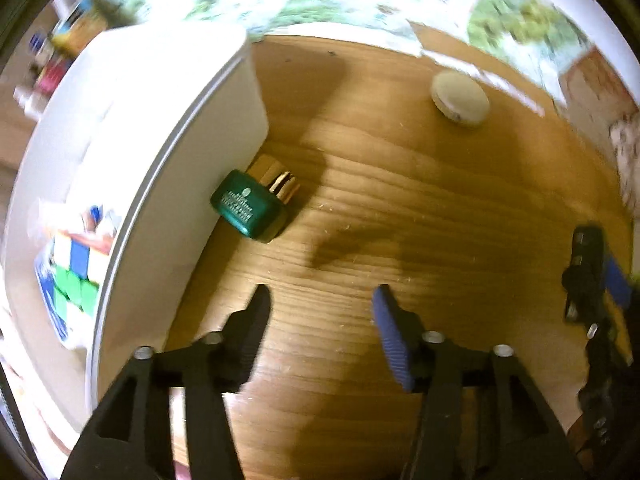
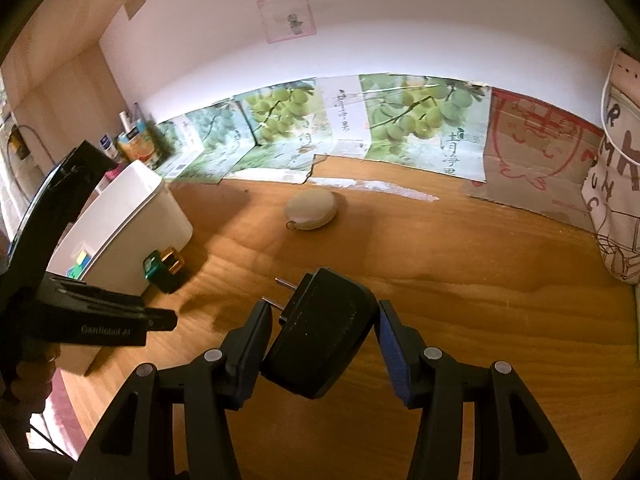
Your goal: Organize rigid objects
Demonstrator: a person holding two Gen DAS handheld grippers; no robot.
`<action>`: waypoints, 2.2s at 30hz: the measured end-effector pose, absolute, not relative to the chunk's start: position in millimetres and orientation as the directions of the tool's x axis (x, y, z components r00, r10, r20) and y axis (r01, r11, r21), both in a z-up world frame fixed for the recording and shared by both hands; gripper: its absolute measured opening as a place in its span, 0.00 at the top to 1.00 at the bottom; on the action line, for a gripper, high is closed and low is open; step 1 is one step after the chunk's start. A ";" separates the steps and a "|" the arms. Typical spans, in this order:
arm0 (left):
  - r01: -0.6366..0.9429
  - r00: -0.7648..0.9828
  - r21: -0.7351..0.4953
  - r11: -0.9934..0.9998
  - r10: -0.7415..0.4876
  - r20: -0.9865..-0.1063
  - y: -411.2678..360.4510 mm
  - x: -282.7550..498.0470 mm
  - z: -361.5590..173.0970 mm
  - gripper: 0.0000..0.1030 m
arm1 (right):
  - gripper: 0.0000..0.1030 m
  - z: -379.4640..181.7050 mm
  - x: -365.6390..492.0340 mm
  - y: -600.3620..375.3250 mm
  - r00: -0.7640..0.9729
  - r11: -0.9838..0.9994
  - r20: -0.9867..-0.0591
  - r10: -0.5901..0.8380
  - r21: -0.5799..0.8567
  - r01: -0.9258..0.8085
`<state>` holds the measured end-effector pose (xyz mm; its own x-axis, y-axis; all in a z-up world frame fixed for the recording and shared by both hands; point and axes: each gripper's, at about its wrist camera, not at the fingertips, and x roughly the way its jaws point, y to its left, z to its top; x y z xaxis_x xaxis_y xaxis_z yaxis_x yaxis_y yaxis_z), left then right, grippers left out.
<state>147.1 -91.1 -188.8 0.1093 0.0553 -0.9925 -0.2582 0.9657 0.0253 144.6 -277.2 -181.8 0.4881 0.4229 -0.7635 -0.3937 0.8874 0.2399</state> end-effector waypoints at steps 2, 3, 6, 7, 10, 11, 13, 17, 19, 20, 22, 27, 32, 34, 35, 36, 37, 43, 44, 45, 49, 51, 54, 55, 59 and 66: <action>-0.318 0.143 -0.016 0.948 0.032 -0.989 -82.8 142.5 -187.8 0.32 | 0.48 -181.3 144.0 -277.3 0.481 0.881 -0.764 0.431 0.242 -0.406; -0.342 0.161 -0.032 0.939 0.025 -0.987 -82.3 138.7 -187.1 0.30 | 0.48 -181.0 143.5 -277.6 0.476 0.877 -0.763 0.437 0.244 -0.414; -0.408 0.223 -0.076 0.910 0.018 -0.975 -69.1 134.0 -184.4 0.25 | 0.48 -180.1 142.2 -276.6 0.463 0.865 -0.763 0.451 0.246 -0.437; -0.434 0.240 -0.087 0.897 0.023 -0.970 -64.4 131.1 -184.1 0.25 | 0.48 -180.0 141.9 -276.2 0.458 0.862 -0.764 0.454 0.247 -0.442; -0.489 0.279 -0.126 0.863 0.018 -0.960 -55.6 124.3 -184.1 0.24 | 0.48 -179.1 140.1 -275.3 0.444 0.851 -0.766 0.466 0.250 -0.462; -0.502 0.291 -0.138 0.854 0.016 -0.957 -54.0 122.3 -184.5 0.24 | 0.48 -179.0 139.9 -275.3 0.439 0.848 -0.766 0.469 0.252 -0.467; -0.521 0.306 -0.149 0.840 0.022 -0.952 -47.1 120.1 -190.1 0.24 | 0.48 -178.8 138.4 -275.3 0.430 0.841 -0.768 0.476 0.253 -0.478; -0.564 0.337 -0.202 0.800 0.000 -0.941 -46.9 129.8 -183.3 0.24 | 0.48 -176.9 134.4 -275.9 0.416 0.833 -0.771 0.481 0.254 -0.492; -0.580 0.360 -0.231 0.781 -0.008 -0.933 -47.0 135.3 -185.8 0.24 | 0.48 -175.3 132.7 -276.7 0.409 0.828 -0.772 0.485 0.257 -0.498; -0.588 0.369 -0.239 0.773 -0.006 -0.929 -49.2 140.0 -187.0 0.24 | 0.48 -174.6 131.8 -277.0 0.404 0.826 -0.774 0.488 0.259 -0.501; -0.609 0.393 -0.261 0.749 -0.001 -0.920 -48.5 141.4 -188.3 0.24 | 0.48 -173.7 129.9 -276.7 0.397 0.821 -0.776 0.490 0.258 -0.509; -0.664 0.414 -0.266 0.699 0.048 -0.909 -45.2 150.4 -195.8 0.24 | 0.48 -173.7 126.1 -276.4 0.368 0.804 -0.784 0.500 0.263 -0.533; -0.712 0.393 -0.242 0.659 0.089 -0.915 -39.4 148.8 -202.0 0.24 | 0.48 -176.8 123.6 -277.8 0.337 0.797 -0.800 0.497 0.266 -0.542; -0.729 0.373 -0.219 0.649 0.107 -0.922 -37.7 150.5 -205.0 0.24 | 0.48 -177.8 123.6 -278.6 0.327 0.796 -0.806 0.494 0.269 -0.542; -0.735 0.365 -0.212 0.644 0.111 -0.924 -37.6 153.1 -207.0 0.24 | 0.48 -178.1 123.4 -278.9 0.323 0.796 -0.807 0.494 0.270 -0.542; -0.743 0.354 -0.204 0.637 0.116 -0.928 -36.9 153.5 -208.4 0.24 | 0.48 -178.6 123.6 -279.1 0.317 0.794 -0.810 0.494 0.272 -0.544; -0.752 0.349 -0.197 0.629 0.126 -0.929 -36.2 153.8 -209.2 0.24 | 0.48 -178.6 123.8 -279.0 0.315 0.794 -0.811 0.493 0.272 -0.544; -0.770 0.329 -0.162 0.617 0.167 -0.929 -39.3 155.4 -209.2 0.24 | 0.48 -178.7 125.6 -277.2 0.304 0.791 -0.816 0.491 0.272 -0.548; -0.772 0.324 -0.154 0.616 0.173 -0.930 -39.7 155.8 -209.3 0.25 | 0.48 -178.9 126.1 -277.3 0.304 0.791 -0.816 0.491 0.272 -0.548; -0.776 0.319 -0.148 0.614 0.179 -0.931 -39.8 155.9 -209.4 0.25 | 0.48 -179.1 126.1 -277.5 0.302 0.790 -0.817 0.492 0.273 -0.548; -0.789 0.293 -0.112 0.605 0.209 -0.933 -40.9 156.5 -209.1 0.32 | 0.48 -179.3 125.3 -279.3 0.303 0.795 -0.819 0.488 0.274 -0.541; -0.789 0.287 -0.100 0.607 0.220 -0.932 -41.2 156.9 -207.5 0.39 | 0.48 -179.3 125.1 -280.8 0.305 0.799 -0.819 0.486 0.275 -0.535; -0.776 0.297 -0.103 0.623 0.217 -0.930 -40.7 158.1 -206.9 0.47 | 0.48 -178.8 123.6 -282.1 0.309 0.803 -0.819 0.484 0.275 -0.529; -0.777 0.298 -0.104 0.621 0.216 -0.930 -40.0 157.5 -206.7 0.47 | 0.48 -178.6 123.0 -282.5 0.310 0.804 -0.819 0.483 0.274 -0.528; -0.775 0.300 -0.110 0.622 0.210 -0.931 -37.1 157.3 -206.8 0.48 | 0.48 -176.9 120.9 -283.8 0.316 0.807 -0.817 0.482 0.274 -0.523; -0.753 0.301 -0.115 0.648 0.184 -0.936 -30.6 149.8 -204.0 0.52 | 0.48 -172.4 118.4 -282.9 0.327 0.808 -0.813 0.482 0.267 -0.526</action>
<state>149.8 -30.6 -204.0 0.3014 0.1838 -0.9356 -0.7531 0.6476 -0.1154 118.4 -282.9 -172.4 0.3275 0.4820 -0.8127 -0.5255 0.8077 0.2673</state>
